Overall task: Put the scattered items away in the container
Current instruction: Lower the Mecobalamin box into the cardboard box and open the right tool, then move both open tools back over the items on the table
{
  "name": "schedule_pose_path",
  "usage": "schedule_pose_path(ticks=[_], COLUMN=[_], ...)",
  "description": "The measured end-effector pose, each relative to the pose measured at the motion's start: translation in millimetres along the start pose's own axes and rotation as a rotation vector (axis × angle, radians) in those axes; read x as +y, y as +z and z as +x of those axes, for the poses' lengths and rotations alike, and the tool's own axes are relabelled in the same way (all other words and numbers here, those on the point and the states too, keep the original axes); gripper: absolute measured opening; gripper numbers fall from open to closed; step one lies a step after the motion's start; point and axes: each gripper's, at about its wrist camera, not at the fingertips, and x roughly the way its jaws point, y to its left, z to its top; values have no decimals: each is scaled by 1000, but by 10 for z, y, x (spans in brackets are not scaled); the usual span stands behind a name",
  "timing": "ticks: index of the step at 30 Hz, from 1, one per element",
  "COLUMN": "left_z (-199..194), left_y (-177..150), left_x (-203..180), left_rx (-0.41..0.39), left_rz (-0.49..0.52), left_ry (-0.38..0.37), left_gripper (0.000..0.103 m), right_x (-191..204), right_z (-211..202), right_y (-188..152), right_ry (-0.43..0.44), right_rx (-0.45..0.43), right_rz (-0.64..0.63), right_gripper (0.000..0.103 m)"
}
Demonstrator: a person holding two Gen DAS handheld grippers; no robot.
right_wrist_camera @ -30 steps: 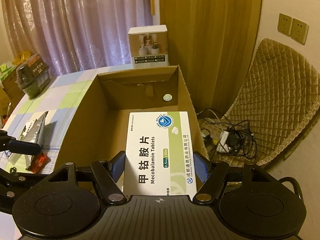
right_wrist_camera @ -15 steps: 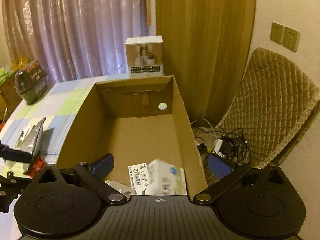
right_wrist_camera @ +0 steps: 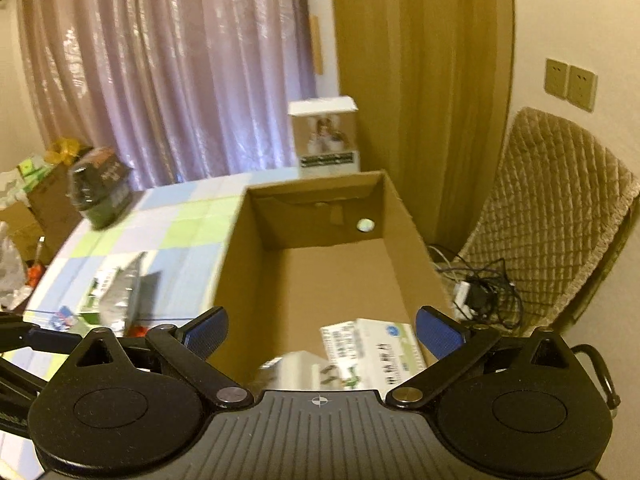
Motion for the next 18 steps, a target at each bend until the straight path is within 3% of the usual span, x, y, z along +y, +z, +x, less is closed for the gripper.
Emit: schedule_pose_path(ticks=[10,18], left_z=[-525,-990], left_y=[-356,-758], left_x=[175,486], left_rx=[-19,-32], left_rz=[-11,-91], left_ry=[102,174], left_gripper=[102,102], right_x=[494,836], right_z=[-380,-545], right_y=[-130,-344], right_ry=[54,109], right_rx=[-16,-2], right_rz=[-43,-43], right_gripper=[103,103])
